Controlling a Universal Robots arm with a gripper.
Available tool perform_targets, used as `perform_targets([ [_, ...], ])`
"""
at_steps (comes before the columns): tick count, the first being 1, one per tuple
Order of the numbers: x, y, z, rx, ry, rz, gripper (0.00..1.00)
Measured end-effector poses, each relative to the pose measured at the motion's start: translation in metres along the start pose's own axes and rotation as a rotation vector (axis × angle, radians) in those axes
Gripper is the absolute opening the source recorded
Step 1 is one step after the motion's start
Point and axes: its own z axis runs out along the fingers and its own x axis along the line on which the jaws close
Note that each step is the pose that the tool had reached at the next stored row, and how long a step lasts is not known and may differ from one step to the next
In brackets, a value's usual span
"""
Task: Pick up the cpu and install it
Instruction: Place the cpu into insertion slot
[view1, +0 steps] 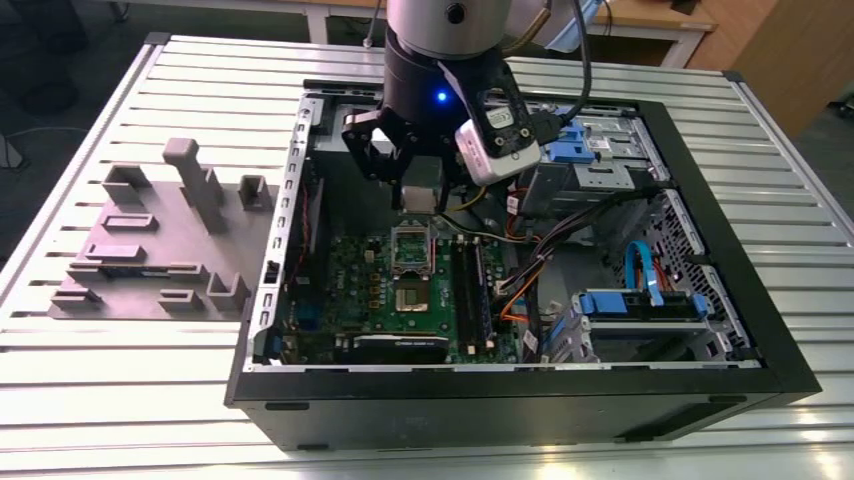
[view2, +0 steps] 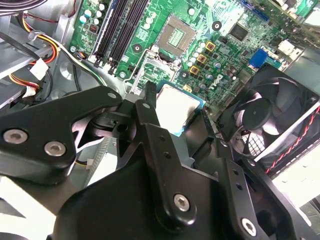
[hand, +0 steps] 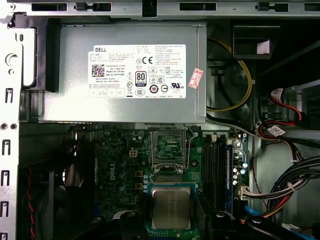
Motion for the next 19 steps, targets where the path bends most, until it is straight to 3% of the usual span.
perform_targets([
  [8, 0.0, -0.0002, 0.0022, 0.0006, -0.0001, 0.0, 0.47],
  [19, -0.0018, -0.0016, 0.0194, 0.0007, 0.0, 0.0, 0.47],
])
